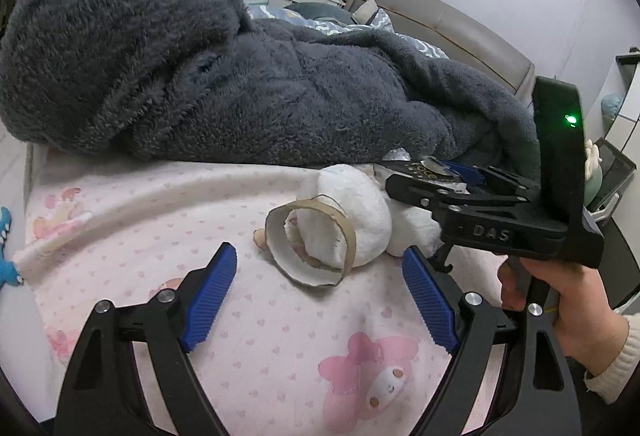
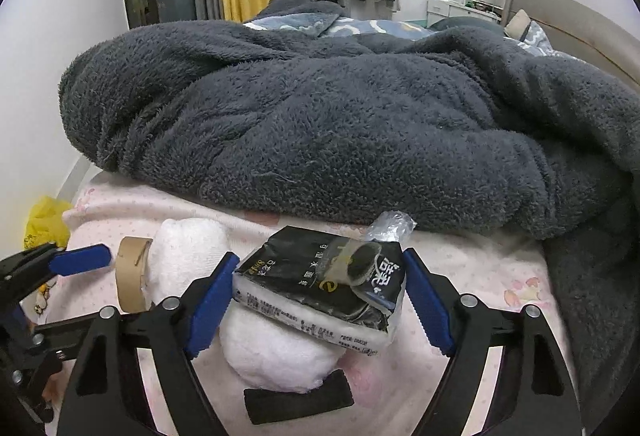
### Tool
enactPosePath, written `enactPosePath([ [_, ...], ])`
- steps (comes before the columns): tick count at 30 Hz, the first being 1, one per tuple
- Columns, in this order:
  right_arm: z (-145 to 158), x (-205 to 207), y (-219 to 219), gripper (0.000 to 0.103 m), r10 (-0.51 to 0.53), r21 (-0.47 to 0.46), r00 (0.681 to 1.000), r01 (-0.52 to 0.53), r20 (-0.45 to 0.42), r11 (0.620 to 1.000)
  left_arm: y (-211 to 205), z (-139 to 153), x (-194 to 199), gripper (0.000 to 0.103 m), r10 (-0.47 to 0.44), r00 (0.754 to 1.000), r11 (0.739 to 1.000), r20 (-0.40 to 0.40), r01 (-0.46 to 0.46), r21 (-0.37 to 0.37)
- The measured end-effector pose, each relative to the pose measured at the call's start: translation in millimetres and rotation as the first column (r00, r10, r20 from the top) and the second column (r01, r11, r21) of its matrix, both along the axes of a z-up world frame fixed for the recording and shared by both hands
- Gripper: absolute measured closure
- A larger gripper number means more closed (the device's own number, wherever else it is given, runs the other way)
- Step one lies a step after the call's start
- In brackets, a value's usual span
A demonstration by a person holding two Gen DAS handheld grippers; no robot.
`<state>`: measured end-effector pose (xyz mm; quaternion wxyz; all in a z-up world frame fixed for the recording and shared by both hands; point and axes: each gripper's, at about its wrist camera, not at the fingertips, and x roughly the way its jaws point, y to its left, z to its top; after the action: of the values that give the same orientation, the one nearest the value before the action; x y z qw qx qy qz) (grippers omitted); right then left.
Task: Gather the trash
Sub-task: 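Grasp the black tissue packet with the right tool while the left tool grasps the cardboard tube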
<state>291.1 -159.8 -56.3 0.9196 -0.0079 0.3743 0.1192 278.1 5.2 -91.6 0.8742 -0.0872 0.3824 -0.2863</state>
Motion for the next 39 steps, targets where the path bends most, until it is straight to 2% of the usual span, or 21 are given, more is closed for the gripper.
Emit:
enactPosePath([
  [8, 9.5, -5.9, -12.9, 0.022, 0.014, 0.058, 1.000, -0.015, 0.013, 0.998, -5.3, -7.8, 7.4, 0.019, 0.008, 1.000, 1.000, -0.028, -0.009, -0.026],
  [14, 12.5, -7.0, -22.2, 0.022, 0.018, 0.090, 1.000, -0.019, 0.012, 0.996, -5.7, -9.6, 10.7, 0.032, 0.013, 0.999, 0.999, -0.046, -0.015, -0.041],
  [16, 13.0, -7.0, -24.4, 0.022, 0.018, 0.094, 1.000, -0.019, 0.012, 0.995, -7.2, -8.4, 9.8, 0.044, 0.007, 0.999, 1.000, -0.045, -0.009, -0.030],
  [18, 13.7, -6.9, -26.8, 0.022, 0.016, 0.101, 1.000, -0.017, 0.011, 0.995, -13.5, -6.8, 9.5, 0.050, 0.002, 0.999, 1.000, -0.037, -0.002, -0.003],
  [27, 27.6, -11.0, -25.2, 0.023, 0.027, 0.137, 0.999, -0.030, 0.022, 0.990, -15.0, 4.3, 0.7, 0.050, 0.037, 0.999, 0.995, -0.002, -0.037, 0.095],
  [36, 46.0, -24.8, -4.2, 0.023, 0.065, 0.136, 0.997, -0.071, 0.047, 0.988, 5.5, 23.7, -17.9, 0.050, 0.111, 0.994, 0.986, 0.024, -0.113, 0.122],
  [39, 51.0, -31.5, 4.9, 0.023, 0.084, 0.166, 0.995, -0.091, 0.047, 0.982, 16.3, 29.3, -27.1, 0.050, 0.149, 0.989, 0.981, 0.025, -0.151, 0.126],
])
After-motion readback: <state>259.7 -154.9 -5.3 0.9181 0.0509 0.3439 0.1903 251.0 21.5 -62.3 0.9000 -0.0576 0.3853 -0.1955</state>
